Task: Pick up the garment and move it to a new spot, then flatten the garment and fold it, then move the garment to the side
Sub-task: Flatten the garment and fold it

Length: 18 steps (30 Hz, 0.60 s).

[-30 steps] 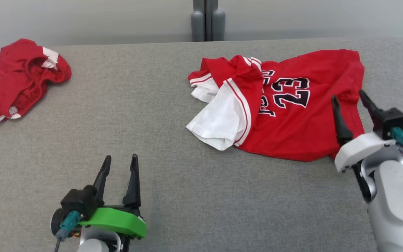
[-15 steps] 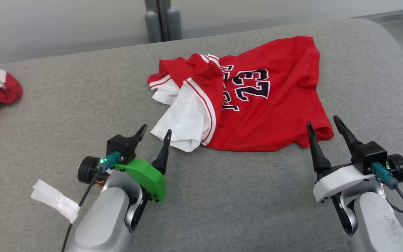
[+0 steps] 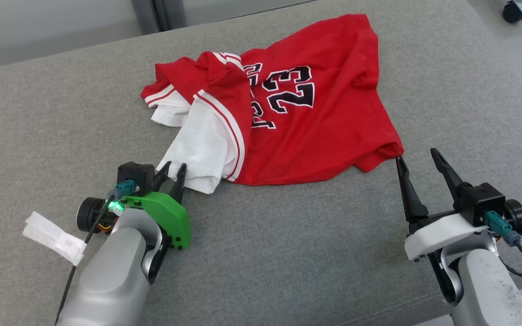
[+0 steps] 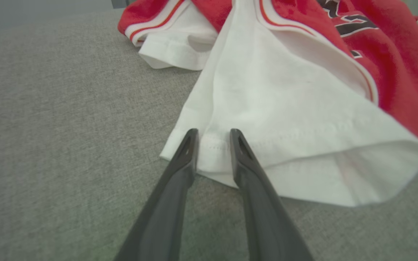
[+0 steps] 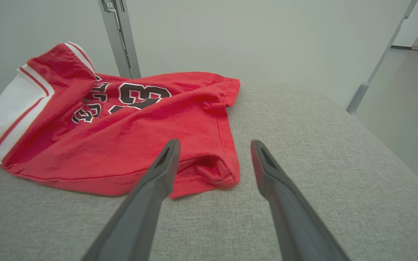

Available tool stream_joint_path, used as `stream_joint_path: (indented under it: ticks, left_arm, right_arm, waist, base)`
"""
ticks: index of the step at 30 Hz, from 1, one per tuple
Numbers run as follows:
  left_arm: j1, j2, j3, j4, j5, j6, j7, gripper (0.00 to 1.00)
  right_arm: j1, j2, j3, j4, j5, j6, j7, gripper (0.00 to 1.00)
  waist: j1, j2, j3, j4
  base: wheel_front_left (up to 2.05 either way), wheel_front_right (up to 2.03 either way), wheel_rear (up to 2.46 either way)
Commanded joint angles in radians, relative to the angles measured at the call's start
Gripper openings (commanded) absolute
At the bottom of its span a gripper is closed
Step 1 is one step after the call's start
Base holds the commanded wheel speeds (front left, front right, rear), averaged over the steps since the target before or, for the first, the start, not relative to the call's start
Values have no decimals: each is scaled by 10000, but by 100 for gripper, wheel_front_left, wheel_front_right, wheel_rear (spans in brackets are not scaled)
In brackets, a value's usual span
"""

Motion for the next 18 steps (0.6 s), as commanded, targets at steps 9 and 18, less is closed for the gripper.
stream_joint_path:
  ticks: [9,18]
  left_arm:
    - [-302,133,-200,132,-426,-45,-680,0]
    - [831,608,376,-2119,-915,20,-785,0]
  right_arm:
    - [166,-21,-284,-161,22,-14,-47,100]
    - [538,-22,-692,-178,-81,-14,-47,100]
  waist:
    - [0,-1,15,241]
    - [0,-1,-402,958]
  base:
    - [0,0,0]
    - [0,0,0]
